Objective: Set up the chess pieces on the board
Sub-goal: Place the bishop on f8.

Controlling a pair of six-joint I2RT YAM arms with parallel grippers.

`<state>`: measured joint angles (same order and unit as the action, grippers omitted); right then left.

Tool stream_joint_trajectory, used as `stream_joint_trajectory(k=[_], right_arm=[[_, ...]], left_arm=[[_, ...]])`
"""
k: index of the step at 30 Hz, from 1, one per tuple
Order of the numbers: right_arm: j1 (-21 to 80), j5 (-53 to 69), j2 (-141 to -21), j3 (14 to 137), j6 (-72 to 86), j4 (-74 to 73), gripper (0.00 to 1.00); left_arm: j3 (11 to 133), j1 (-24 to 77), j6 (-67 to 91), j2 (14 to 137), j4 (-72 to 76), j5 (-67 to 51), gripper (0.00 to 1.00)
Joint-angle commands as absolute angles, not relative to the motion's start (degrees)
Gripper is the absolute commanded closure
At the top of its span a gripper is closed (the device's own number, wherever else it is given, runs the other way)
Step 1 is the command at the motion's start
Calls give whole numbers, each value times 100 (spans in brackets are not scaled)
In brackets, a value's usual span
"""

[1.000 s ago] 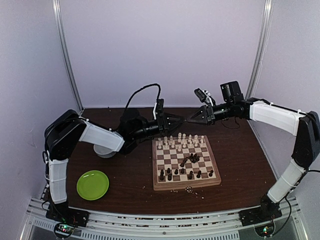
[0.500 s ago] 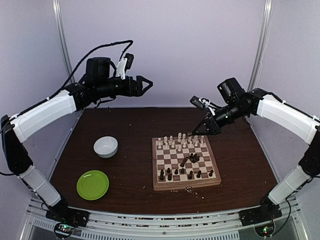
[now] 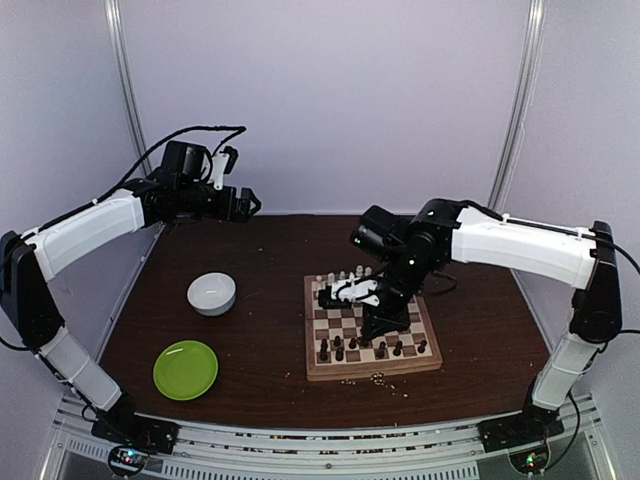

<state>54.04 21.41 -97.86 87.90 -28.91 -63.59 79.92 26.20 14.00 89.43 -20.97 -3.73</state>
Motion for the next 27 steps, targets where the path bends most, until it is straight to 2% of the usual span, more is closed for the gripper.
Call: stream_joint_trajectory(k=[1,13,27], right_arm=[[5676,1447,-10167,9034,-3152,-6789,95],[5941,1133,-11194,9709,-3016,-7026,94],[5933,867,-11798,10086,-2984,-7110,93]], left_arm=[[7948,2563,1423,8660,-1907,-334,2],[7823,2120,1978,8588,-1700,-1207,2],[7796,2118,1992,8508,-1661,-1334,3]])
